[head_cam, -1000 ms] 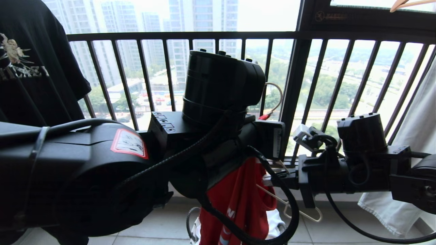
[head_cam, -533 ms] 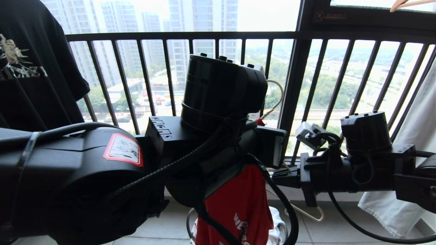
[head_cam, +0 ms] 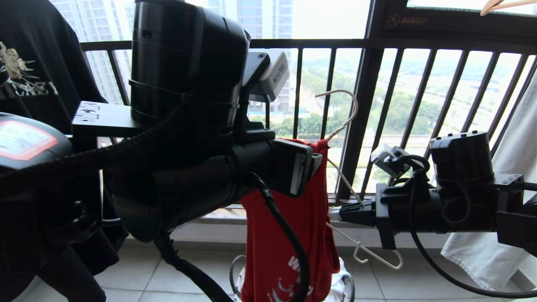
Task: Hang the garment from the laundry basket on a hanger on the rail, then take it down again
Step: Hang the clothes on the clothes rack
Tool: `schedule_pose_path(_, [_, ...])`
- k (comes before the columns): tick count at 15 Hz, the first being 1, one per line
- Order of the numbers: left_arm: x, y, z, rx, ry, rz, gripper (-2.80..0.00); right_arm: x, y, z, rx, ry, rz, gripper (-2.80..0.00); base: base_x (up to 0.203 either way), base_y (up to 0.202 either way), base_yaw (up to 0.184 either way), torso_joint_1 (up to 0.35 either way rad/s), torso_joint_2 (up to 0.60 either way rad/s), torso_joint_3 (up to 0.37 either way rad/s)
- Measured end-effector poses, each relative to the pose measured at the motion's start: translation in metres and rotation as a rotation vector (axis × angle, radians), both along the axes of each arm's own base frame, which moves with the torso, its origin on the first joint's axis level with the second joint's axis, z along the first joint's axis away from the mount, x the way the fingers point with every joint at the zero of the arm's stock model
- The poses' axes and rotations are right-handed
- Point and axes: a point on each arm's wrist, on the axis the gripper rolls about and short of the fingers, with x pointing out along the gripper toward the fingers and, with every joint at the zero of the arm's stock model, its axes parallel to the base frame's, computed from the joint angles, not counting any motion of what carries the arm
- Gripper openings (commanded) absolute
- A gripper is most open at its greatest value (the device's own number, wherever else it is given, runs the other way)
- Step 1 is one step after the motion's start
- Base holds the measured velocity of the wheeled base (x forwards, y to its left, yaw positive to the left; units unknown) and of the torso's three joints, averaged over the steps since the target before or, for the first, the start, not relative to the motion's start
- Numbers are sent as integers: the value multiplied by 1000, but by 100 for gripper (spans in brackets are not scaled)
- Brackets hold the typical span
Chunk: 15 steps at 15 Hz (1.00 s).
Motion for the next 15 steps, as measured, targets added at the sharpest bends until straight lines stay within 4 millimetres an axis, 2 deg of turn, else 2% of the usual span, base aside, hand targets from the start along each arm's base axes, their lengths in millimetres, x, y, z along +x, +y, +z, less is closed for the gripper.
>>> schedule_pose_path(4, [34, 45, 28, -67, -62, 174, -280, 0, -3, 2, 3, -7, -11, -280, 0, 0, 0, 0, 0, 0])
schedule_pose_path(6, [48, 63, 33, -79, -60, 183, -280, 0, -3, 3, 3, -7, -11, -280, 0, 0, 0, 0, 0, 0])
schedule_pose_path(10, [72, 94, 26, -67, 33, 62, -280, -4, 0, 5, 4, -12, 10, -280, 0, 0, 0, 0, 0, 0])
schedule_pose_path(13, [89, 121, 20, -103, 94, -93, -280, -3, 8, 8, -14, 14, 37, -280, 0, 0, 0, 0, 0, 0])
schedule_pose_path(15, [95, 132, 12, -105, 123, -198, -280, -5, 10, 7, -65, 23, 71, -280, 0, 0, 0, 0, 0, 0])
